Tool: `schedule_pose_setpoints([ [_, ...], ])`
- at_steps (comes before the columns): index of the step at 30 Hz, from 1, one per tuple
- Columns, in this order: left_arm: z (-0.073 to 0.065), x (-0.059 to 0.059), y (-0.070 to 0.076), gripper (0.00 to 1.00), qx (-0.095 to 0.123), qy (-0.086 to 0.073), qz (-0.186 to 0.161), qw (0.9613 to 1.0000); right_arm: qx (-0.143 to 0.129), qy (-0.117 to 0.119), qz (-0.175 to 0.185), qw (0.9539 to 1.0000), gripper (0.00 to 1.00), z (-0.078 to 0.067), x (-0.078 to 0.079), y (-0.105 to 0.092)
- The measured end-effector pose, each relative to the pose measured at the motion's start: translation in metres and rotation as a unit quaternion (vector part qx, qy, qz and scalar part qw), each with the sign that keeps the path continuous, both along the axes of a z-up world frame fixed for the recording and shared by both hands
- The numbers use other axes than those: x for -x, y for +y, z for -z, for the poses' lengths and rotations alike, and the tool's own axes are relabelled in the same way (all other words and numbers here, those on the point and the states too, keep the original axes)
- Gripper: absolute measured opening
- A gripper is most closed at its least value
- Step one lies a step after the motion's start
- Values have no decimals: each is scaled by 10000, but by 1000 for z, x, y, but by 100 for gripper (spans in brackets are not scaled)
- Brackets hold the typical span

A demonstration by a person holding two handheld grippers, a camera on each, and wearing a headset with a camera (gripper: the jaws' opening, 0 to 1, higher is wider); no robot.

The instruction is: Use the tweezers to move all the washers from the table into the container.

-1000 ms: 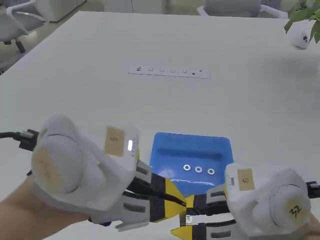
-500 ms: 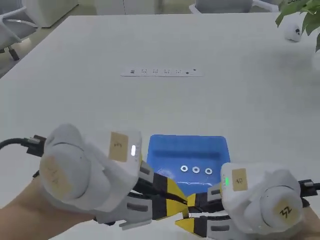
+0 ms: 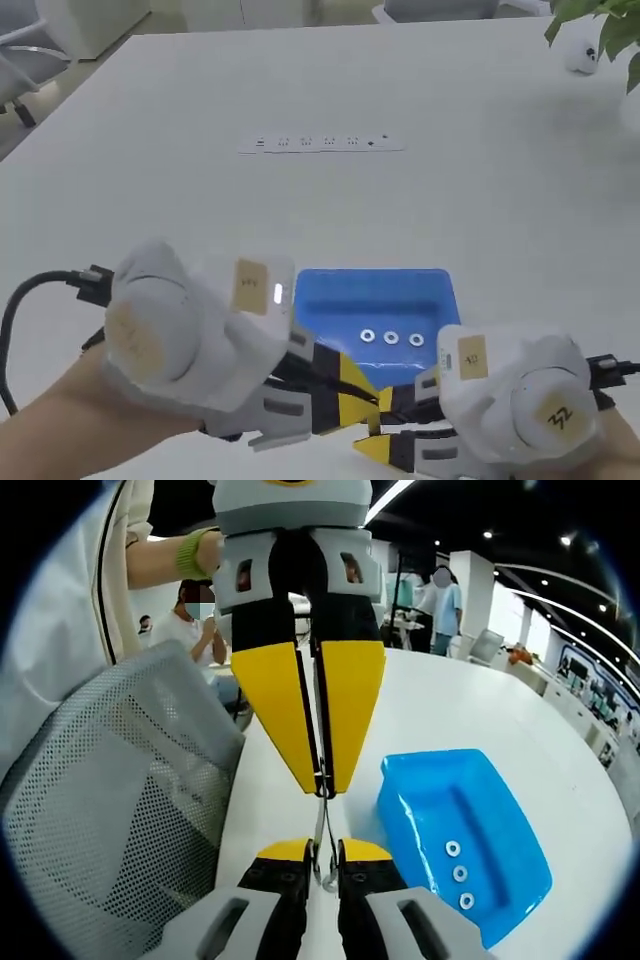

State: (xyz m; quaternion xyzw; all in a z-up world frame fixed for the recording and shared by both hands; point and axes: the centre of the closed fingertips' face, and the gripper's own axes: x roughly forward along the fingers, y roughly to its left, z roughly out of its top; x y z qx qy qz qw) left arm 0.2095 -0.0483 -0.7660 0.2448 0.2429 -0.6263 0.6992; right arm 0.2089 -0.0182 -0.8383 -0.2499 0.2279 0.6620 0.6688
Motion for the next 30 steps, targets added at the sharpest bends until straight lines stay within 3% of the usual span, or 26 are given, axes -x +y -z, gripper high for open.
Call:
schedule_pose_setpoints([
  [2,0,2,0,0,-25,119,58,9999,15,12,-26,10000,5,-2,0,1],
  [5,1,-1,1,0,-49,114,9,9999,84,30,-132,9999,4,0,-1,1],
  [7,1,-1,1,0,3,209,-81,9997,137,135,-124,9997,3,0,-1,1],
  [8,1,1,0,0,122,418,-235,9988,151,190,-99,9997,3,0,0,1],
  [11,-4,-3,6,1,516,572,-742,9943,165,234,81,9996,2,1,-2,1],
  [12,-7,-4,10,6,771,723,-1043,9889,125,299,166,9993,2,1,-3,1],
  [13,-8,-4,11,12,854,761,-1152,9867,-36,500,415,9979,2,0,-6,2],
  [14,-10,-5,16,22,1074,869,-1460,9796,-124,595,529,9967,2,-1,-8,2],
  [15,-10,-6,20,29,1192,920,-1642,9749,-210,721,668,9949,2,-1,-11,2],
  [16,-9,-7,28,40,1305,907,-1950,9679,-344,986,924,9902,1,-1,-15,0],
  [17,-9,-7,33,47,1377,868,-2136,9633,-416,1123,1066,9871,1,-1,-18,-1],
  [18,-6,-5,41,54,1430,867,-2398,9563,-535,1374,1281,9807,1,-2,-20,-3],
  [20,0,-1,53,63,1382,802,-2708,9493,-678,1642,1568,9715,1,-3,-23,-7],
  [22,10,6,64,71,1267,709,-3038,9416,-736,1745,1646,9680,2,-4,-24,-11],
  [23,13,10,69,74,1272,705,-3222,9354,-802,1783,1694,9660,2,-6,-24,-12],
  [25,15,16,71,81,1384,688,-3367,9288,-962,1917,1742,9611,2,-13,-24,-13],
  [26,14,16,71,85,1459,672,-3483,9235,-1005,1932,1754,9601,2,-15,-24,-13],
  [28,10,14,70,95,1723,593,-3721,9101,-1006,1911,1747,9606,2,-21,-24,-14],
  [30,8,12,70,98,1819,506,-3818,9047,-1011,1859,1723,9620,2,-25,-24,-15],
])
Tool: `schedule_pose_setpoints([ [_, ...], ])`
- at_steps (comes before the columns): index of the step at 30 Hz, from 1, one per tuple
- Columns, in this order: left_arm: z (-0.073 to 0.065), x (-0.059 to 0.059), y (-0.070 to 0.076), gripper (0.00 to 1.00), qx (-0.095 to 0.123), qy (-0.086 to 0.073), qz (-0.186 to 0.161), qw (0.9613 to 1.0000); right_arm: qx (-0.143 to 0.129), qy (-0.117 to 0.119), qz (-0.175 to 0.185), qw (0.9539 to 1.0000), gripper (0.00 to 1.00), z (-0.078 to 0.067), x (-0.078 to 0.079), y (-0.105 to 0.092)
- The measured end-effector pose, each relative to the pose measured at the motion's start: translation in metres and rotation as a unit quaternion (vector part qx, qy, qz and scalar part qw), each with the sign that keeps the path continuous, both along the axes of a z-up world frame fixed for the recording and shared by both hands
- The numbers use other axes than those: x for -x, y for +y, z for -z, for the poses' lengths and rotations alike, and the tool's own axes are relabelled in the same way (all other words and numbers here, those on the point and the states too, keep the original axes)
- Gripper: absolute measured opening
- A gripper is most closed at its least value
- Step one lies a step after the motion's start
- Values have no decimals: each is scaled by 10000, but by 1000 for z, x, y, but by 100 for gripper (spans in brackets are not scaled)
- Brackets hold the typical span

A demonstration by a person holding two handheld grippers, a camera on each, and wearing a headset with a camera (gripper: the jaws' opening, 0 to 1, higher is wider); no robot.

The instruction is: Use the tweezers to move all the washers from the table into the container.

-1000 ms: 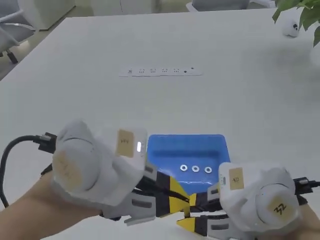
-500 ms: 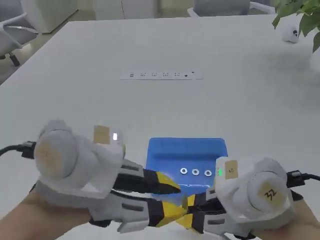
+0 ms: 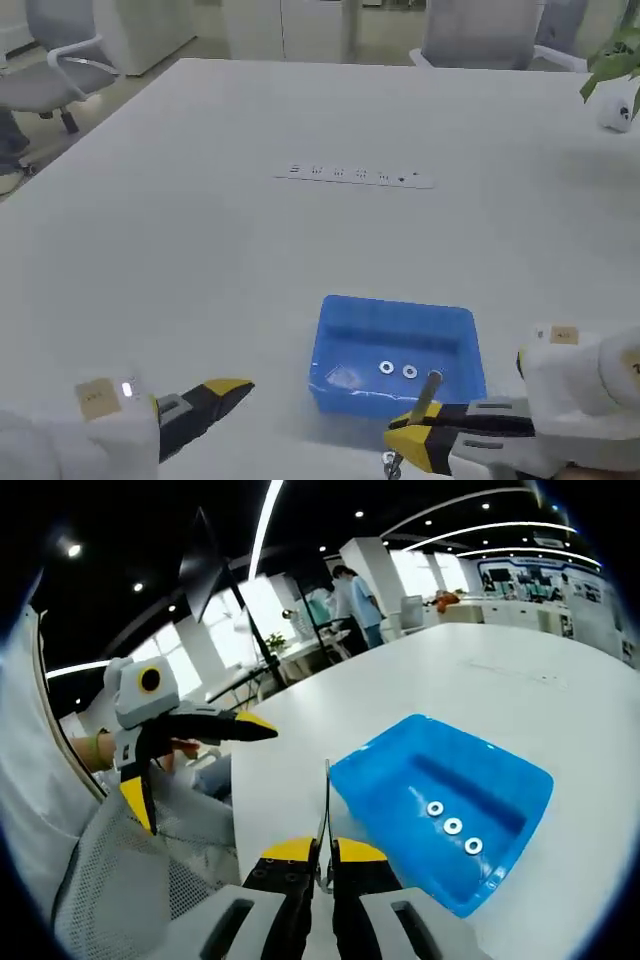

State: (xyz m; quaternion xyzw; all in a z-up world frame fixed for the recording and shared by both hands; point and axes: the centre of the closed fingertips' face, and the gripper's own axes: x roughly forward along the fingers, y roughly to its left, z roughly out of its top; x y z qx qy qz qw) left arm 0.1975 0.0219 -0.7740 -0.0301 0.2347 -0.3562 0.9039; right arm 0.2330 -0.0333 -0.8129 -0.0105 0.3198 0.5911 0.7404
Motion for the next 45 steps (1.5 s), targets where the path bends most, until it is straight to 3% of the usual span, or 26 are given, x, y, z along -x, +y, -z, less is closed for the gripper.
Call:
schedule_pose_setpoints([
  [2,-2,-9,7,98,-323,-306,-145,9989,-41,-81,-42,9999,2,-6,-1,1],
  [4,-5,-14,13,99,-365,-489,-348,9975,-20,-128,-59,9999,2,-11,-3,1],
  [6,-6,-15,20,99,-326,-490,-488,9971,4,-240,-82,9997,2,-16,-5,1],
  [8,-11,-18,27,99,-142,-518,-734,9959,-51,-288,-75,9995,2,-24,-8,2],
  [10,-19,-22,35,99,214,-507,-1052,9929,-91,-389,-65,9992,2,-32,-12,2],
  [12,-26,-26,42,98,322,-637,-1245,9896,-129,-462,-95,9988,2,-41,-16,3],
  [17,-26,-24,40,98,153,-742,-1224,9896,-232,-705,-78,9972,3,-59,-33,8],
  [20,-25,-23,37,98,-319,-977,-1043,9892,-305,-887,-59,9956,2,-68,-42,13],
  [23,-20,-22,35,95,-483,-972,-952,9895,-308,-991,-62,9946,3,-71,-52,19],
  [26,-19,-21,37,93,-383,-878,-936,9910,-322,-968,39,9948,3,-70,-63,22],
  [29,-21,-23,41,93,-298,-909,-1026,9901,-362,-822,233,9957,3,-67,-75,23],
  [34,-24,-25,46,91,-184,-942,-1146,9888,-173,-415,613,9971,3,-43,-102,19],
  [35,-25,-25,46,90,-186,-943,-1156,9886,-141,-430,641,9969,3,-40,-106,19],
  [45,-26,-26,53,89,-18,-913,-1296,9874,191,-108,564,9982,3,-4,-105,41],
])
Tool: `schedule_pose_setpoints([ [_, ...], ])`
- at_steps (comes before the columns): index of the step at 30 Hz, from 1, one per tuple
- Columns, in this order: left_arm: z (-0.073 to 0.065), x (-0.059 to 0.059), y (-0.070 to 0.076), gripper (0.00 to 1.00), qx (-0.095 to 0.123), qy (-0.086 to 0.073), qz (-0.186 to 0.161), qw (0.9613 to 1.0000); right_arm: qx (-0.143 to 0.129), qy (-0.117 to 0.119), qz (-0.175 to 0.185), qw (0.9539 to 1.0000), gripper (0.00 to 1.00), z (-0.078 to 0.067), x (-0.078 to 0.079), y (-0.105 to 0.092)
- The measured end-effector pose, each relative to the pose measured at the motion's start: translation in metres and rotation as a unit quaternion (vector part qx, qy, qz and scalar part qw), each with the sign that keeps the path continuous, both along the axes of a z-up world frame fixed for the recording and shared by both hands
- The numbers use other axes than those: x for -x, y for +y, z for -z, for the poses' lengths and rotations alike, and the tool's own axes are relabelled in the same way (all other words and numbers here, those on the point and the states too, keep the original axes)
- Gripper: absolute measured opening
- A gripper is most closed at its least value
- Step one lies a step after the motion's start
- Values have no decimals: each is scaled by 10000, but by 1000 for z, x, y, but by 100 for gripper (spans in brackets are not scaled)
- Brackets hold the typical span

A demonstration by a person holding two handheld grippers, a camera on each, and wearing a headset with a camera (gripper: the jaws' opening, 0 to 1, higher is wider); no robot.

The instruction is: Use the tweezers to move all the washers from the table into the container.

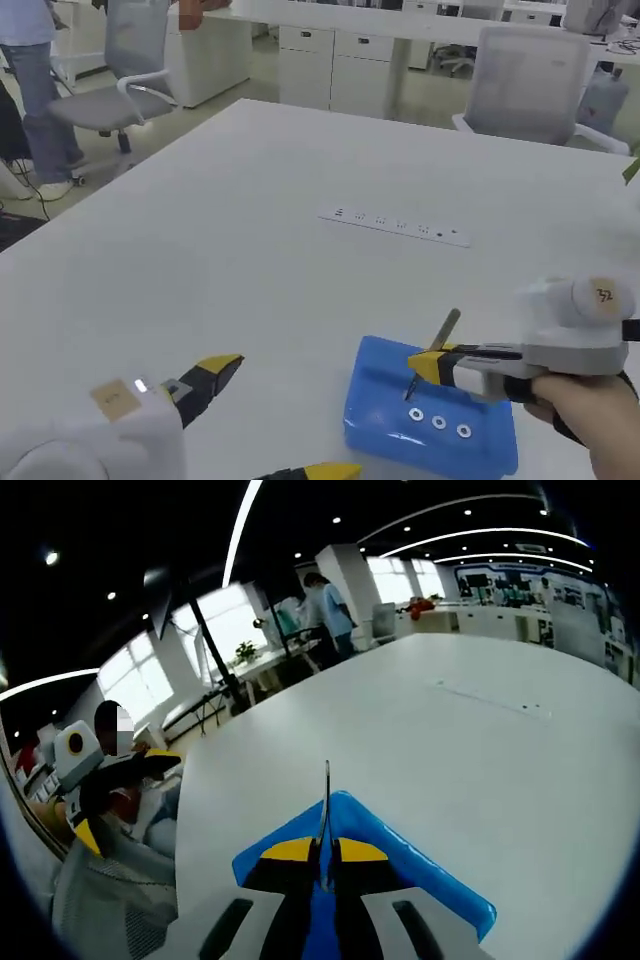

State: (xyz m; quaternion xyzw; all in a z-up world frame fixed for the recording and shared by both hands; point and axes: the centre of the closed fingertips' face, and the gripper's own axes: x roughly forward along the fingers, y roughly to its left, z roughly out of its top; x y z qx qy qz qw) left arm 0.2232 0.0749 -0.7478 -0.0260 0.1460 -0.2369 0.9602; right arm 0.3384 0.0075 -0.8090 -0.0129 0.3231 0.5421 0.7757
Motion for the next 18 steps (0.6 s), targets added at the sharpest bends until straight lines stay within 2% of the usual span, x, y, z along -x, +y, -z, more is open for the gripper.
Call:
schedule_pose_setpoints([
  [5,1,0,-2,89,-56,13,59,10000,291,-76,-143,9994,3,17,1,3],
  [12,4,1,-7,90,-129,59,176,9997,349,-112,-142,9992,4,23,0,2],
  [15,5,2,-9,90,-169,74,230,9996,266,-186,-117,9994,4,19,1,0],
  [18,5,3,-9,90,-163,81,245,9995,-54,-327,-27,9994,4,1,4,-1],
])
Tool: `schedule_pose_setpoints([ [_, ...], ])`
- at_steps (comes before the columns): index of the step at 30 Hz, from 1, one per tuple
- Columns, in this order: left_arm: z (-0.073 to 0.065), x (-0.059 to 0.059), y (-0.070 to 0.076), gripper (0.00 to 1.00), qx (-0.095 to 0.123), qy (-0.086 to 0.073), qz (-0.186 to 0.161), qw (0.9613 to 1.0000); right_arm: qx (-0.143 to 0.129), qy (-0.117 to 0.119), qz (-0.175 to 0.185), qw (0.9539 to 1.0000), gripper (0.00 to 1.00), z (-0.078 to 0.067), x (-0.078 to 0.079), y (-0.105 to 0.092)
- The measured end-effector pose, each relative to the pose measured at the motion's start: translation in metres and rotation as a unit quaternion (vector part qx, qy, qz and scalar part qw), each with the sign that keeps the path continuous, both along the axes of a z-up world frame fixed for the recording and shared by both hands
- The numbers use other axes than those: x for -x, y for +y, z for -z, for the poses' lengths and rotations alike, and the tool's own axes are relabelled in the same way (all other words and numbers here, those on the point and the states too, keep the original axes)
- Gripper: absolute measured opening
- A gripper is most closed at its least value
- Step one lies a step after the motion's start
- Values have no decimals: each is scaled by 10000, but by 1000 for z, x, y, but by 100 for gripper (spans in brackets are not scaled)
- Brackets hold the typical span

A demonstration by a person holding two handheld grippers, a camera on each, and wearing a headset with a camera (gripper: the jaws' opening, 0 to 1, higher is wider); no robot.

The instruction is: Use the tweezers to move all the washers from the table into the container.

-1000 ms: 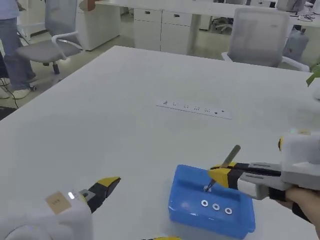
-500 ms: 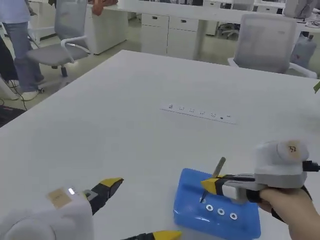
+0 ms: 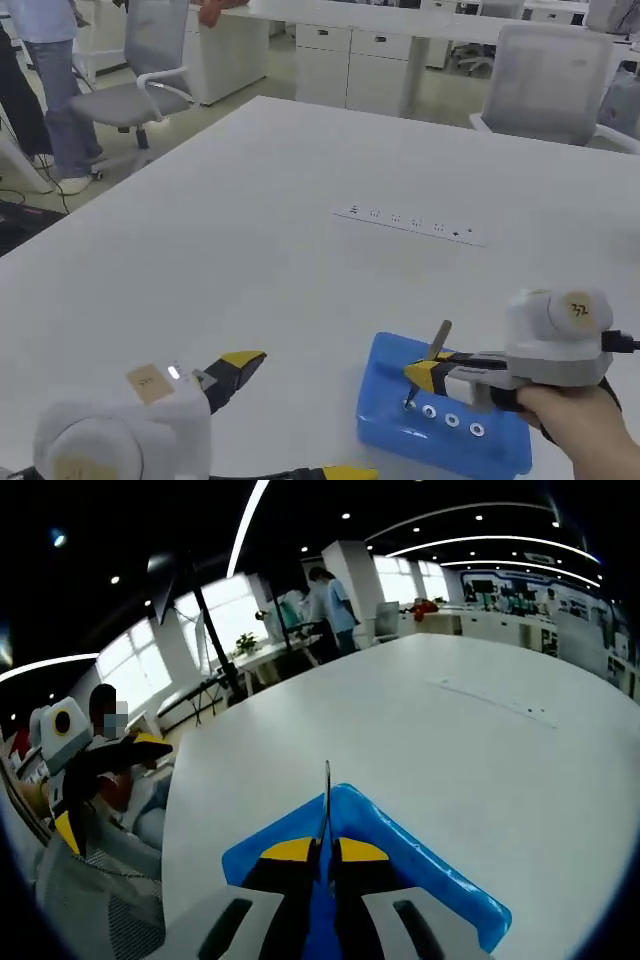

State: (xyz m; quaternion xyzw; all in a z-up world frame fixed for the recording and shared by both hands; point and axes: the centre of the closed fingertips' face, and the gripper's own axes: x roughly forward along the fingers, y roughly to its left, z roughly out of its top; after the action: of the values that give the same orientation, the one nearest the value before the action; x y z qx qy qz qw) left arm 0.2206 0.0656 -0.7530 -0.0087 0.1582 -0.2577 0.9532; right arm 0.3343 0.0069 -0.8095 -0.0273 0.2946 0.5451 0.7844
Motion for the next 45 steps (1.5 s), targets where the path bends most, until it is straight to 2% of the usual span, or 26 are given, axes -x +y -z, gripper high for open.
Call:
schedule_pose_setpoints([
  [4,0,0,1,90,48,9,-11,10000,-182,-84,-34,9998,4,-16,12,-6],
  [8,1,0,0,90,81,42,-8,10000,-474,-209,-85,9986,3,-37,30,-11],
  [10,1,0,0,90,92,47,9,9999,-628,-206,-125,9977,3,-44,41,-13],
  [13,2,0,-1,90,79,70,26,9999,-747,-145,-187,9969,3,-47,58,-16],
  [16,0,0,-3,90,112,50,56,9999,-665,-103,-285,9973,3,-40,73,-19],
  [21,1,1,-4,90,92,76,86,9999,-342,-145,-394,9985,3,-17,83,-25],
  [24,2,1,-3,90,79,79,73,9999,131,-294,-617,9976,3,4,90,-31],
  [27,1,0,-2,90,101,73,54,9999,274,-295,-678,9969,3,15,93,-31],
  [31,2,0,-2,90,101,79,44,9999,272,-273,-671,9970,4,18,93,-29],
  [37,2,0,-2,89,119,82,49,9999,470,-417,-751,9952,4,25,92,-32],
  [39,2,0,-2,89,112,84,52,9999,402,-344,-767,9956,4,25,95,-30],
  [45,2,1,-3,89,106,94,75,9999,376,-346,-863,9950,4,25,101,-29],
])
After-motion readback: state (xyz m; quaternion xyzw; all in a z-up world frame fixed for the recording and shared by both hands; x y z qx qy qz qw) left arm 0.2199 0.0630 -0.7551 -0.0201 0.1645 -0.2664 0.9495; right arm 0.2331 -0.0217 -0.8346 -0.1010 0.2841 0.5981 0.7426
